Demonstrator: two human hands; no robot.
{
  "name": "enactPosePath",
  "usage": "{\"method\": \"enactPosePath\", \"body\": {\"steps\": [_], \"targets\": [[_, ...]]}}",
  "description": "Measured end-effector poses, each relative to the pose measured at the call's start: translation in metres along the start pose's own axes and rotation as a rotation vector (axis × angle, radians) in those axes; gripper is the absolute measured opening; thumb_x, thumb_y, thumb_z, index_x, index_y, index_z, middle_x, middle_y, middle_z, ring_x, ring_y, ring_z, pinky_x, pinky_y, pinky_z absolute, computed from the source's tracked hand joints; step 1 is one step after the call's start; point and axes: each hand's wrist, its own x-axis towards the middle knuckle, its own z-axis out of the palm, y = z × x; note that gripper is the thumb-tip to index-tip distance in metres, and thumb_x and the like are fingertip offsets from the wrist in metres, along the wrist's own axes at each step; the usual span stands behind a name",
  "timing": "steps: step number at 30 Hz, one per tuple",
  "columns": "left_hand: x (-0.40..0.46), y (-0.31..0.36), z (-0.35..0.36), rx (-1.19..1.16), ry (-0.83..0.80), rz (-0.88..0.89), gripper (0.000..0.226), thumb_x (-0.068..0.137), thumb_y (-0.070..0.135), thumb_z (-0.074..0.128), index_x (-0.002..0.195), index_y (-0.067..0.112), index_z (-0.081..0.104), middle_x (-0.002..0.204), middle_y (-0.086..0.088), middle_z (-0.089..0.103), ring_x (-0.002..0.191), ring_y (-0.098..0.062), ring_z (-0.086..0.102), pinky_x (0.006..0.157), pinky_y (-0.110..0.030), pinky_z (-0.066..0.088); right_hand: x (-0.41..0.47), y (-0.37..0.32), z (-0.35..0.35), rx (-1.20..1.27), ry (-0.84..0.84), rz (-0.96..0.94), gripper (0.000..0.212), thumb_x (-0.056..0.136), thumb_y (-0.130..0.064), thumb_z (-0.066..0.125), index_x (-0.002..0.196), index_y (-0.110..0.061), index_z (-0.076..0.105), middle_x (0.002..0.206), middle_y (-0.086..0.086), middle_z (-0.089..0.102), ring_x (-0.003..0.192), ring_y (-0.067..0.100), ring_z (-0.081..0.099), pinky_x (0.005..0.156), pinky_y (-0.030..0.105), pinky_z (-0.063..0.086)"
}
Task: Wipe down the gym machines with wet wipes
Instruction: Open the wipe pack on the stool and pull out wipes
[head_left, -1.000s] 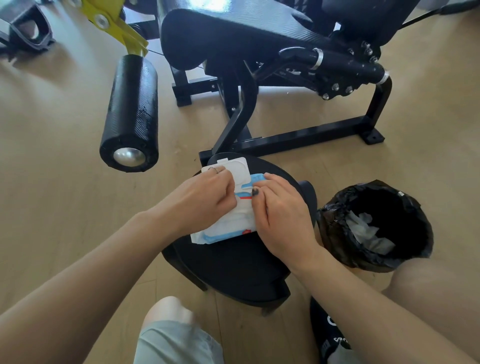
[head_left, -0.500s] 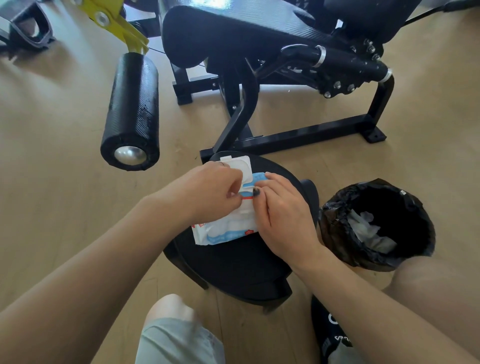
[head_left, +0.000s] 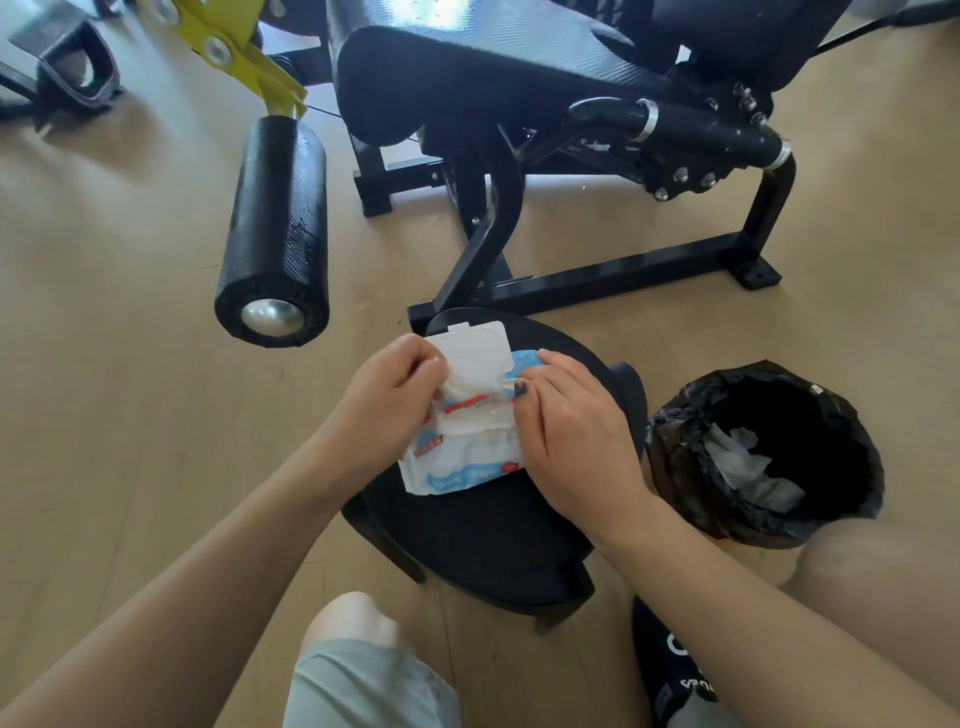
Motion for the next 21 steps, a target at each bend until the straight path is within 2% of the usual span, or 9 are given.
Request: {"method": "enactPosePath", "body": {"steps": [2,3,7,10,12,14,16,18,21], "targets": [[0.001,0.001,-0.002,-0.170,-0.011,-0.084,0.023,0.103,0.016,0.047,0.081,0.016,0.055,0.087,-0.001,0.060,0.088,-0.017,0.063,0.086,-0.042,0.057,0.000,-0.001,0.000,0.010,-0.002,-0.002,0.045,0.106,-0.027,0.038,0.093,-0.005,0.075,0.099,0.009,0.076,0.111,0.022,0.067,0.111,0.034,0.042],[0.002,0.004,-0.004,-0.122,-0.031,-0.068,0.023,0.102,0.018,0.048,0.081,0.015,0.054,0.086,-0.001,0.060,0.087,-0.020,0.062,0.085,-0.042,0.056,-0.001,-0.002,0.000,0.008,-0.002,-0.007,0.045,0.105,-0.027,0.038,0.094,-0.005,0.075,0.099,0.009,0.076,0.111,0.023,0.067,0.111,0.034,0.042],[0.005,0.024,-0.003,0.399,-0.120,0.112,0.027,0.096,0.042,0.058,0.091,0.017,0.053,0.082,0.005,0.057,0.073,-0.013,0.052,0.059,-0.022,0.038,-0.001,-0.002,-0.003,0.015,-0.023,-0.014,0.044,0.105,-0.028,0.038,0.097,-0.006,0.075,0.102,0.009,0.076,0.112,0.023,0.068,0.111,0.035,0.042],[0.011,0.028,-0.002,0.567,-0.128,0.198,0.027,0.099,0.037,0.054,0.081,0.018,0.049,0.077,0.003,0.054,0.071,-0.011,0.051,0.054,-0.017,0.035,-0.001,-0.001,-0.004,0.010,-0.015,-0.016,0.043,0.105,-0.027,0.039,0.096,-0.005,0.076,0.101,0.009,0.077,0.110,0.022,0.068,0.111,0.033,0.040],[0.011,0.030,-0.001,0.297,-0.058,0.207,0.024,0.103,0.032,0.051,0.080,0.023,0.050,0.077,0.005,0.055,0.070,-0.003,0.053,0.060,-0.012,0.040,-0.001,-0.001,-0.004,0.021,-0.021,-0.012,0.044,0.105,-0.027,0.038,0.094,-0.006,0.075,0.101,0.009,0.077,0.111,0.022,0.068,0.112,0.033,0.040],[0.007,0.036,-0.003,-0.289,0.032,0.121,0.016,0.105,0.030,0.050,0.092,0.030,0.059,0.092,0.002,0.064,0.085,-0.003,0.062,0.077,-0.020,0.051,-0.001,-0.001,-0.004,0.023,-0.025,0.001,0.047,0.106,-0.029,0.037,0.094,-0.006,0.076,0.101,0.008,0.077,0.111,0.022,0.068,0.112,0.033,0.040],[0.005,0.040,-0.007,-0.705,0.071,-0.038,0.013,0.105,0.031,0.049,0.101,0.029,0.062,0.096,0.003,0.066,0.089,-0.010,0.066,0.079,-0.028,0.056,-0.001,0.000,-0.003,0.030,-0.026,0.012,0.047,0.105,-0.030,0.037,0.094,-0.006,0.075,0.102,0.009,0.077,0.110,0.023,0.069,0.112,0.034,0.040],[0.003,0.037,-0.014,-0.677,0.054,-0.128,0.020,0.104,0.037,0.050,0.102,0.023,0.063,0.086,0.002,0.065,0.080,-0.012,0.065,0.073,-0.030,0.056,-0.001,0.001,-0.003,0.049,-0.038,0.016,0.047,0.105,-0.030,0.036,0.094,-0.005,0.074,0.102,0.010,0.076,0.111,0.024,0.068,0.112,0.035,0.042],[-0.004,0.029,-0.023,-0.378,-0.104,-0.131,0.036,0.100,0.047,0.052,0.103,0.015,0.068,0.089,0.001,0.074,0.087,-0.018,0.072,0.080,-0.038,0.058,0.000,0.000,-0.004,0.170,-0.036,0.096,0.047,0.105,-0.032,0.034,0.097,-0.005,0.071,0.104,0.009,0.074,0.111,0.015,0.063,0.111,0.028,0.042]]}}
